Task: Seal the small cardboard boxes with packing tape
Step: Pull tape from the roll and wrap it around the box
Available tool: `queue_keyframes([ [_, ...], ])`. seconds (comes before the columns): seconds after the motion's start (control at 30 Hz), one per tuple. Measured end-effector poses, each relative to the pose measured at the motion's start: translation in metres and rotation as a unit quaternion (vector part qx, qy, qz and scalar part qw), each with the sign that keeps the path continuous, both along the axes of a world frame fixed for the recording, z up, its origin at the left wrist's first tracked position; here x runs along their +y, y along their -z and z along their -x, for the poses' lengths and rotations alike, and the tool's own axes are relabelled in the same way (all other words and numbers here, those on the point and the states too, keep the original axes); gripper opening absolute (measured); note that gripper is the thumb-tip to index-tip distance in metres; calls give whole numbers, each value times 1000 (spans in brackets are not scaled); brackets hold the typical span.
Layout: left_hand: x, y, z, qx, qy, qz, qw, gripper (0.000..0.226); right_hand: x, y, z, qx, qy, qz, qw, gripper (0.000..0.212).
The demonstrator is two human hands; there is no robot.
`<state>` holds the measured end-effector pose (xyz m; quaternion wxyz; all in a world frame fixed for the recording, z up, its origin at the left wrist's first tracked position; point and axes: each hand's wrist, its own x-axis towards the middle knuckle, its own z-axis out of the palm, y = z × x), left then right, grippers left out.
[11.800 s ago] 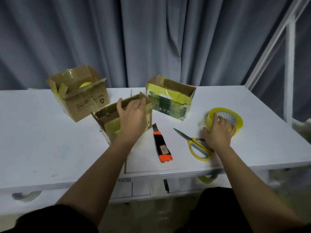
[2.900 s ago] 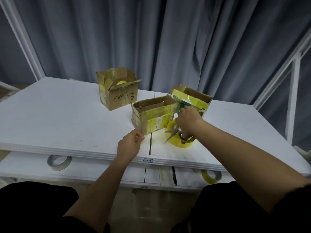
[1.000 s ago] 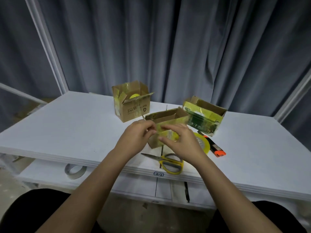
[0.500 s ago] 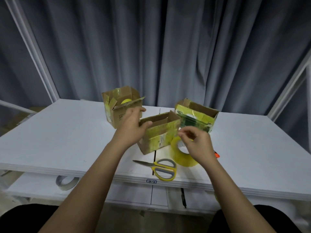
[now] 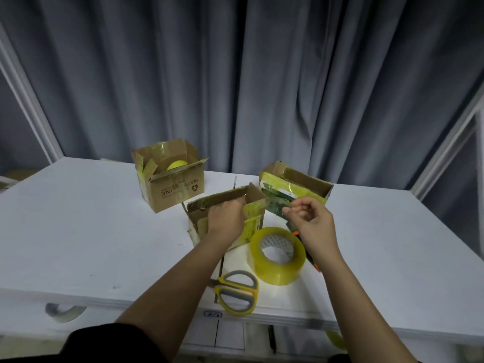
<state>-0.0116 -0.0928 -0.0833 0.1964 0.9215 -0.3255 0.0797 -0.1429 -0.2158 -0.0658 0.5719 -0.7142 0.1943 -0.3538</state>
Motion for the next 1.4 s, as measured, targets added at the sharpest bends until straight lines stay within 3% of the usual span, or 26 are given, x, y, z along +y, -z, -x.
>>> queue_keyframes([
  [0.2,46,-12,-29,40,26,9,999,25,7,11,-19,-21,-34,-36,999,22],
  [0.4,124,-12,-37,38,16,-20,999,27,64,16,-35,-4,-193,-61,979,15],
  [0.6,161,2,-31,42,26,-8,999,13,119,32,-31,14,-272,-92,958,8],
  [0.77,158,12,-20,56,32,79,995,4,130,43,-21,9,-223,-163,961,13],
  [1.0,149,25,-17,20,8,174,985,10,129,48,-18,9,-185,-169,968,13],
  [1.17,152,25,-22,25,23,147,989,10,130,46,-25,-17,-192,-174,966,13],
  [1.4,159,3,-34,152,57,81,983,12,130,34,-33,-87,-170,-207,960,20],
])
